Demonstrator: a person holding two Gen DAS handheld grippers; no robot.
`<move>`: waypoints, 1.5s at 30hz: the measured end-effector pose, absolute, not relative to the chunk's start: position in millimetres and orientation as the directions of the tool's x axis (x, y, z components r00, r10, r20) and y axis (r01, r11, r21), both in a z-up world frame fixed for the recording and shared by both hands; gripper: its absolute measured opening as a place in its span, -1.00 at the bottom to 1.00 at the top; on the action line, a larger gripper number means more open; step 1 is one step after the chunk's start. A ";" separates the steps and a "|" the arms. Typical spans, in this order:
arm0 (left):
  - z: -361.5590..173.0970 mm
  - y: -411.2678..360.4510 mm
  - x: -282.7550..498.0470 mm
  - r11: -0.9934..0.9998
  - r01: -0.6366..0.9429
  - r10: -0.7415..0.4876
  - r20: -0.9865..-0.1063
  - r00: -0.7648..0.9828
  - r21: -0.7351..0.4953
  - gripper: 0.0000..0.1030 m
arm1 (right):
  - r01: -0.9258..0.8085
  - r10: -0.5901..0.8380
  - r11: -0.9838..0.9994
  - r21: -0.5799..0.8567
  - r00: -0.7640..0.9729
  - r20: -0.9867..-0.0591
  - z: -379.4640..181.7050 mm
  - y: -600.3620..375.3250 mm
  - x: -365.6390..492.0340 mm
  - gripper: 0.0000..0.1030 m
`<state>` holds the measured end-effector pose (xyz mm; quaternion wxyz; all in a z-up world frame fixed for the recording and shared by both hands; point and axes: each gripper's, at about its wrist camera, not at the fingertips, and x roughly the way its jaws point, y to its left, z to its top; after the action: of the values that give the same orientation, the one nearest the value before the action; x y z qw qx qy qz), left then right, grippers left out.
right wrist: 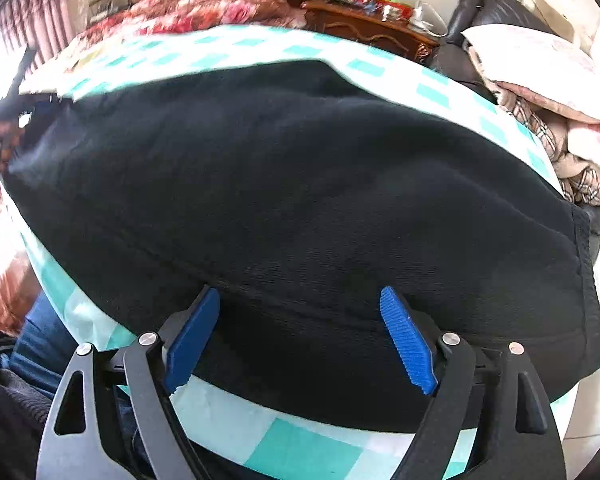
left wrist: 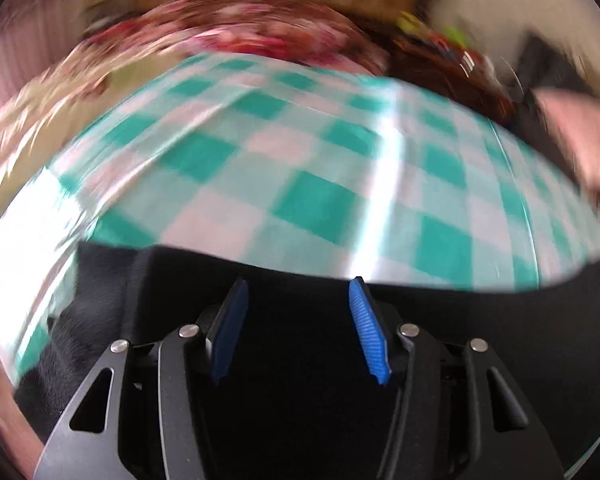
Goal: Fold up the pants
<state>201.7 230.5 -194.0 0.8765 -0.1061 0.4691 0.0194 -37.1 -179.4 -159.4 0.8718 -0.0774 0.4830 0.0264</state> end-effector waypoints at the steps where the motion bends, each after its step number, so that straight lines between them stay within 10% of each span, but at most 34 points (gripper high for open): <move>1: -193.6 236.2 199.5 0.972 -0.148 -0.067 -0.820 0.568 -0.182 -0.07 | -0.082 -0.039 0.991 -0.102 0.561 -0.827 -151.1 -193.4 -33.0 0.59; 11: -173.1 205.2 181.7 0.987 -0.160 0.098 -0.807 0.583 0.004 0.06 | 0.403 -0.373 0.899 -0.172 0.498 -0.783 -130.3 -371.7 44.5 0.61; 17: -124.4 79.5 169.6 0.981 0.161 -0.188 -0.711 0.677 -0.107 -0.49 | 0.465 -0.318 0.880 -0.095 0.428 -0.846 -166.9 -414.3 33.9 0.62; 27: -132.2 -255.5 183.7 0.657 0.716 -0.610 -0.724 0.322 -0.235 -0.57 | 0.490 -0.337 0.868 -0.083 0.458 -0.823 -171.9 -411.9 28.0 0.68; 45: -181.5 -344.2 221.6 0.728 0.634 -0.542 -0.785 0.298 -0.262 -0.75 | 0.488 -0.351 0.869 -0.087 0.480 -0.804 -173.7 -409.0 25.7 0.68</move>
<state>221.6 -344.2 -181.5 0.8042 0.0491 0.4661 -0.3656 25.7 -409.0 -173.7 0.8569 0.0767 0.4473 -0.2446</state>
